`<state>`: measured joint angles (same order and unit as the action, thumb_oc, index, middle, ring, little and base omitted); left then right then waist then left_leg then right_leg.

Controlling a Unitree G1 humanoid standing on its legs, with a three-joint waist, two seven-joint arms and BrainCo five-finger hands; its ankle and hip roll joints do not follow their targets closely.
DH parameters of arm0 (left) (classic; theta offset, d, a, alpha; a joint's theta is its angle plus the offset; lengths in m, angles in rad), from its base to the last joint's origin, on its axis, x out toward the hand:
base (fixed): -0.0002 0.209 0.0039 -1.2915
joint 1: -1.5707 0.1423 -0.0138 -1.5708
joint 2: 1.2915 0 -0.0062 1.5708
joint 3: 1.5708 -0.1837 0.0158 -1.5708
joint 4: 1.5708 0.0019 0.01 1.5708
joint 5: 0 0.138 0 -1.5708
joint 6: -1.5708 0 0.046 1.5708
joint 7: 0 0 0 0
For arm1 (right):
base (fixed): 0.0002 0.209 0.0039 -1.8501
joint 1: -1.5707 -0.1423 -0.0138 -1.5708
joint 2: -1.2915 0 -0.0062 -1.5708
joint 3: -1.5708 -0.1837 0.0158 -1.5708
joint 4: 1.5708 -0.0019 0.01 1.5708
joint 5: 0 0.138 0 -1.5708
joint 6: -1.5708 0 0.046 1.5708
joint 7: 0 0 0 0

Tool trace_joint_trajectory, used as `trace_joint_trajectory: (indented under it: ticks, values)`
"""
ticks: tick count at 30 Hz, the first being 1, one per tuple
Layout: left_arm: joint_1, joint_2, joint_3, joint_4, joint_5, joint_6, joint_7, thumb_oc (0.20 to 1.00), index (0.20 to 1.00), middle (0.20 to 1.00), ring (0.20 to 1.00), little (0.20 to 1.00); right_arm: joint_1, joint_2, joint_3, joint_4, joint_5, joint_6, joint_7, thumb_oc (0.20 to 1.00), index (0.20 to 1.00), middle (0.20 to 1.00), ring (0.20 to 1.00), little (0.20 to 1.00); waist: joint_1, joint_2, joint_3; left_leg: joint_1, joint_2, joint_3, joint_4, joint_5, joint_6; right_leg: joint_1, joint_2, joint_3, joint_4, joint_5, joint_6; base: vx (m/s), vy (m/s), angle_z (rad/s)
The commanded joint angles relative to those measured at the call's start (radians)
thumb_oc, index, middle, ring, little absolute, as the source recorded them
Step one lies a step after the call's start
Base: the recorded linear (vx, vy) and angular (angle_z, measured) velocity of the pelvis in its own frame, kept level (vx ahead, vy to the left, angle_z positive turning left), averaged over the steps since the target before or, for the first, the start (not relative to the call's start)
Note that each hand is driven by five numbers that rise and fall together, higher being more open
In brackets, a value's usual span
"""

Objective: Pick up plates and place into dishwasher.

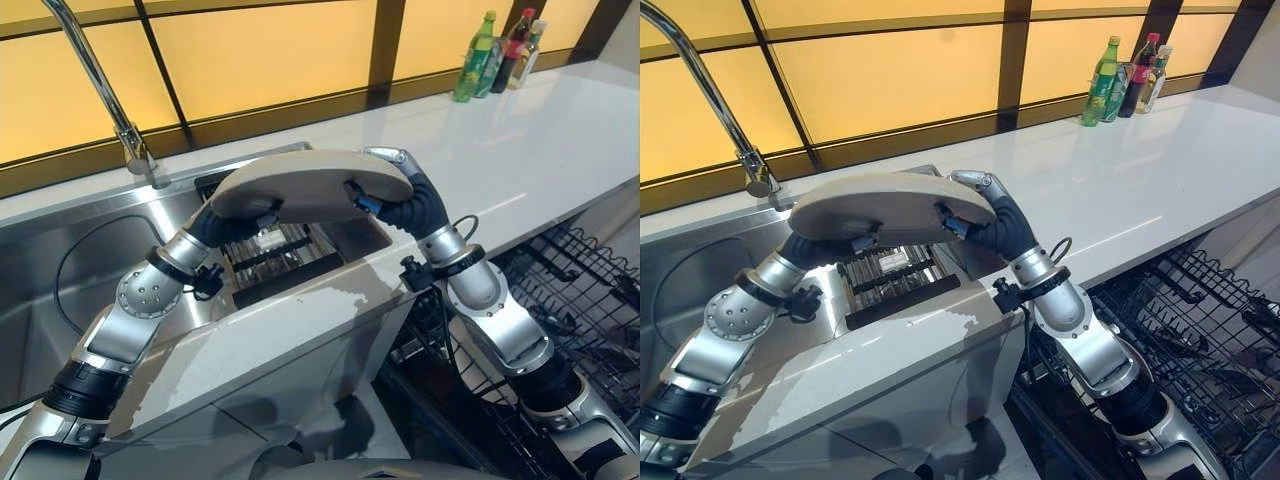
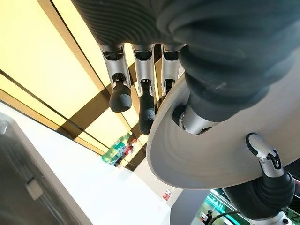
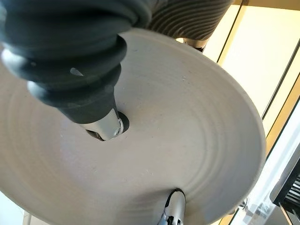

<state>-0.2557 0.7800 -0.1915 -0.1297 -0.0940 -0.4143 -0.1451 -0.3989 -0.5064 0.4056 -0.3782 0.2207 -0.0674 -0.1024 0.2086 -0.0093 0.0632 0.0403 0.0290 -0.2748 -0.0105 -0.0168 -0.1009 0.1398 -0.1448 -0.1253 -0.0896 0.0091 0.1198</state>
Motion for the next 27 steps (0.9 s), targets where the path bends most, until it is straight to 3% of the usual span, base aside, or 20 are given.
trace_joint_trajectory:
  ticks: [1,6,10,11,12,17,21,27]
  values:
    - [-0.112,-0.039,-0.103,-0.002,0.040,-0.062,-0.009,0.200,0.200,0.200,0.200,0.200,-0.093,0.054,0.091,-0.058,0.012,-0.066,-0.002,0.200,0.200,0.200,0.200,0.200,-0.001,0.004,-0.088,-0.005,0.040,0.042,-0.018,0.001,-0.007,-0.079,-0.046,0.008,0.185,-0.094,0.032,0.00,0.000,0.00]
    - [-0.118,-0.045,-0.105,0.001,0.018,-0.034,-0.015,0.200,0.200,0.200,0.200,0.200,-0.086,0.053,0.078,-0.055,-0.001,-0.063,-0.006,0.200,0.200,0.200,0.200,0.200,-0.006,0.007,-0.089,-0.004,0.041,0.044,-0.017,0.002,-0.007,-0.078,-0.045,0.005,0.185,-0.094,0.031,0.00,0.000,0.00]
    - [-0.099,-0.063,-0.086,0.023,-0.058,0.034,-0.018,0.200,0.200,0.200,0.200,0.200,-0.065,0.040,0.050,-0.050,-0.036,-0.058,-0.023,0.200,0.200,0.200,0.200,0.200,-0.012,0.008,-0.091,-0.003,0.040,0.047,-0.019,0.005,-0.006,-0.078,-0.044,0.004,0.185,-0.092,0.031,0.00,0.000,0.00]
    - [-0.090,-0.073,-0.071,0.030,-0.084,0.060,-0.017,0.655,0.655,0.655,0.655,0.655,-0.053,0.036,0.036,-0.047,-0.041,-0.061,-0.027,0.200,0.200,0.200,0.200,0.200,-0.015,0.007,-0.092,-0.002,0.039,0.049,-0.020,0.006,-0.004,-0.076,-0.044,0.005,0.183,-0.091,0.031,0.00,0.000,0.00]
    - [-0.084,-0.078,-0.057,0.033,-0.101,0.077,-0.006,1.000,1.000,1.000,1.000,1.000,-0.044,0.033,0.022,-0.044,-0.042,-0.062,-0.028,0.200,0.200,0.200,0.200,0.200,-0.017,0.007,-0.092,-0.002,0.039,0.051,-0.020,0.006,-0.004,-0.075,-0.044,0.005,0.182,-0.091,0.031,0.00,0.000,0.00]
    - [-0.049,-0.116,0.083,0.073,-0.197,0.129,0.150,1.000,1.000,1.000,1.000,1.000,0.030,0.007,-0.084,-0.021,-0.112,-0.035,-0.043,0.200,0.200,0.200,0.200,0.200,-0.038,0.006,-0.099,0.001,0.036,0.059,-0.020,0.006,0.002,-0.077,-0.045,0.022,0.174,-0.082,0.032,0.00,0.000,0.00]
    - [0.012,-0.157,0.241,0.098,-0.149,0.099,0.304,1.000,1.000,1.000,1.000,1.000,0.103,-0.019,-0.200,-0.004,-0.165,-0.029,-0.030,0.200,0.200,0.200,0.200,0.200,-0.066,0.002,-0.099,-0.004,0.040,0.074,-0.012,0.001,0.001,-0.085,-0.047,0.057,0.156,-0.066,0.035,0.00,0.000,-0.05]
    - [0.072,-0.126,0.383,0.091,-0.099,0.090,0.404,1.000,1.000,1.000,1.000,1.000,0.202,-0.083,-0.334,0.006,-0.098,-0.051,-0.026,0.200,0.200,0.200,0.200,0.200,-0.104,-0.006,-0.100,0.000,0.043,0.096,-0.009,-0.012,-0.003,-0.092,-0.062,0.104,0.135,-0.049,0.049,0.05,0.021,-0.25]
